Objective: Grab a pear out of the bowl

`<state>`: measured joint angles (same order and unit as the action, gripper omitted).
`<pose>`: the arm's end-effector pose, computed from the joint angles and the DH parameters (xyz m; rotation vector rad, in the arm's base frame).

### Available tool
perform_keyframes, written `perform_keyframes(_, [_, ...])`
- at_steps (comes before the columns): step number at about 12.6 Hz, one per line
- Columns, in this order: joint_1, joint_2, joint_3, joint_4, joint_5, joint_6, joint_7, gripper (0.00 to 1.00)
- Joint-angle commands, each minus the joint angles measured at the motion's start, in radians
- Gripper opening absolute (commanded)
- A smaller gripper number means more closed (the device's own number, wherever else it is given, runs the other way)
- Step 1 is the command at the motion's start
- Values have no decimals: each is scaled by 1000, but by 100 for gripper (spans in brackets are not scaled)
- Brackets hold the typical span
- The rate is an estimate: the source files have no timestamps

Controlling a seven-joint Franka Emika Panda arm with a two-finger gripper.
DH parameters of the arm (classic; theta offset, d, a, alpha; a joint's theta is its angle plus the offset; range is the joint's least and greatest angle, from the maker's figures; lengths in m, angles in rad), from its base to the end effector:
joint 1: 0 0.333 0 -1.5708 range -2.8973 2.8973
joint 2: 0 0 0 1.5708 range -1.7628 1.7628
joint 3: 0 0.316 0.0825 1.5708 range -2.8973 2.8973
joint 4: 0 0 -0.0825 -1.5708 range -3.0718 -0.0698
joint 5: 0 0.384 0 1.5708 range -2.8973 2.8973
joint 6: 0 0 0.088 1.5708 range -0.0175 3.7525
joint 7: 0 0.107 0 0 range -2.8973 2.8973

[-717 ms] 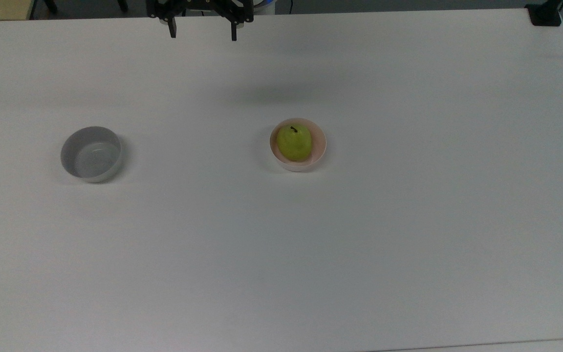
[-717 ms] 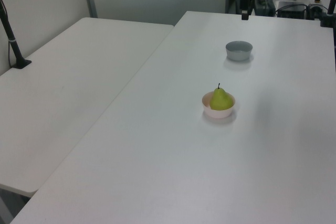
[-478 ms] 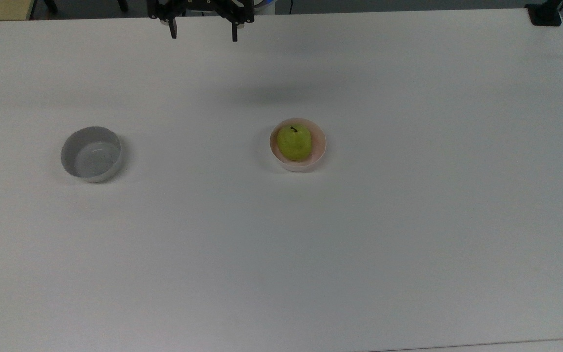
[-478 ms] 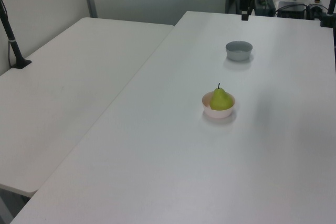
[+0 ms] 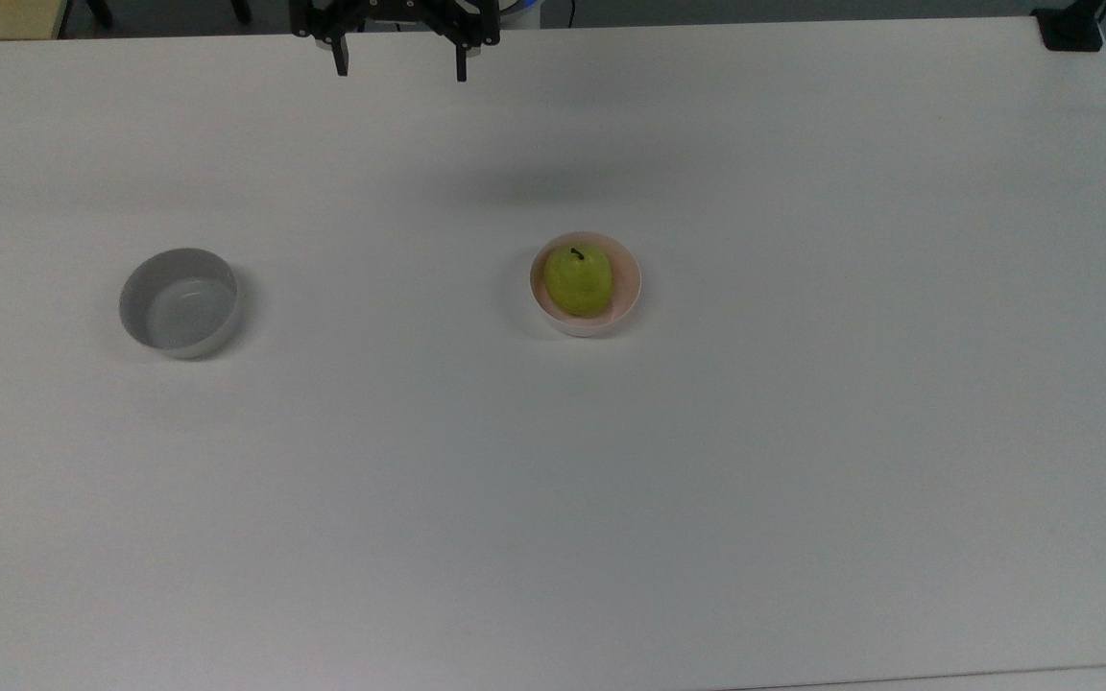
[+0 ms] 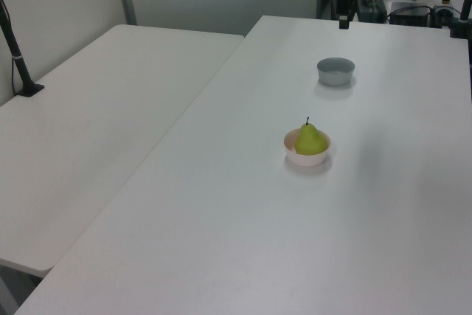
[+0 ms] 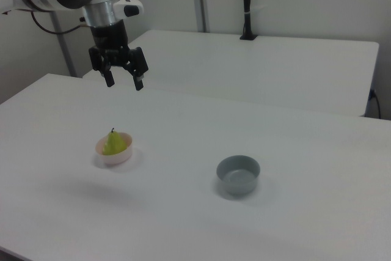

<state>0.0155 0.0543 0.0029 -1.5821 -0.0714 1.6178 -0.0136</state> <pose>0.5742 0.0032 0.5928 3.0698 0.0553 -0.0283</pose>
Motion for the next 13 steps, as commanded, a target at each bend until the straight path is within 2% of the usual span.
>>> perform_keyframes(1, [6, -2, 3, 2, 9, -21, -2, 100])
perform_keyframes(5, [36, -4, 40, 1, 12, -33, 7, 100])
perform_keyframes(10, [63, -1, 146, 1, 19, -19, 7, 100])
perform_keyframes(13, [64, 42, 172, 1, 24, -13, 6, 100])
